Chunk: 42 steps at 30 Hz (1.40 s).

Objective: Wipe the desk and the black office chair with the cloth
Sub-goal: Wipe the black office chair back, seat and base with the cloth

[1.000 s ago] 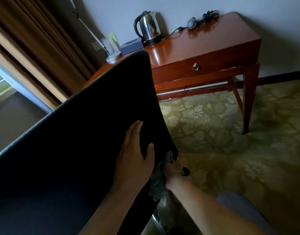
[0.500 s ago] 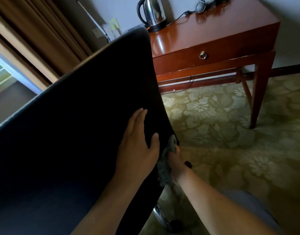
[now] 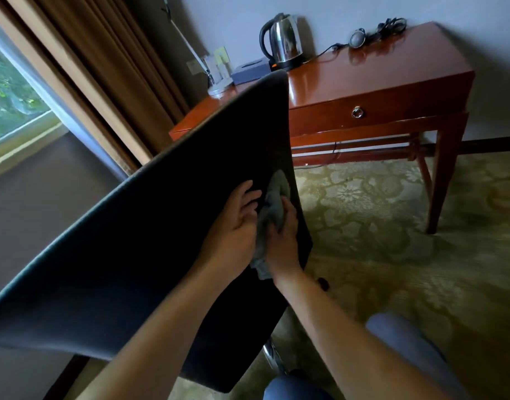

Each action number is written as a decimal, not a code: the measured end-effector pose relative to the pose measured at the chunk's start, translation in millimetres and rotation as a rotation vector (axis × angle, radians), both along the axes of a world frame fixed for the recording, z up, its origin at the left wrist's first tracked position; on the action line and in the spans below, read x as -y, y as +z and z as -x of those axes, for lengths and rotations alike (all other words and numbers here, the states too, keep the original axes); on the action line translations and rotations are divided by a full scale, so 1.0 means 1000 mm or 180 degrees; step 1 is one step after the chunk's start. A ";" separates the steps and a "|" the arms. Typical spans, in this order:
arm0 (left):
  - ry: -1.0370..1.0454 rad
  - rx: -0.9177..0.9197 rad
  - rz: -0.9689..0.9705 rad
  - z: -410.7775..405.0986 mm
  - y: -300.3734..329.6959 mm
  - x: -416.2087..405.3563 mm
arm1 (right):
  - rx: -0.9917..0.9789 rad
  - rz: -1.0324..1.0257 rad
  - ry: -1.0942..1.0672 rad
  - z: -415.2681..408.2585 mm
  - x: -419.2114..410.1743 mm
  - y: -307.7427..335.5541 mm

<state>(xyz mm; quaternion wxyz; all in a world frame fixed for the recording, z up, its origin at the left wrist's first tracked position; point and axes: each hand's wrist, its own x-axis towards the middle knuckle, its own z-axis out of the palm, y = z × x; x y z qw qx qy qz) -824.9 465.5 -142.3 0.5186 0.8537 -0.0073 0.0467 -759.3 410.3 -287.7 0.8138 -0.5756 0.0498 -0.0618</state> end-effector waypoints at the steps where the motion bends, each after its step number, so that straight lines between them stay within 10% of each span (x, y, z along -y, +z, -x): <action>1: 0.0017 -0.0039 0.0037 0.011 0.005 -0.005 | -0.0277 0.0117 -0.0050 0.018 -0.013 -0.017; 8: 0.0205 -0.0514 0.0210 0.089 0.014 -0.062 | -0.2244 -0.1515 0.0062 0.089 -0.065 -0.033; 19: 0.0363 -0.0457 0.0183 0.120 0.027 -0.089 | -0.0067 -0.0468 -0.0074 0.094 -0.048 0.072; 25: 0.0310 -0.0544 0.0050 0.125 0.029 -0.104 | -0.2382 -0.1060 0.0427 0.146 -0.125 -0.085; 29: 0.0245 -0.0456 -0.0078 0.126 0.027 -0.109 | -0.2632 -0.1333 0.0861 0.153 -0.147 -0.105; 36: 0.0300 -0.0331 -0.0212 0.123 0.026 -0.117 | -0.1574 -0.1732 0.0183 0.093 -0.073 0.065; 42: 0.0177 -0.0295 -0.0315 0.116 0.022 -0.123 | -0.0925 -0.0971 -0.0301 0.153 -0.122 0.033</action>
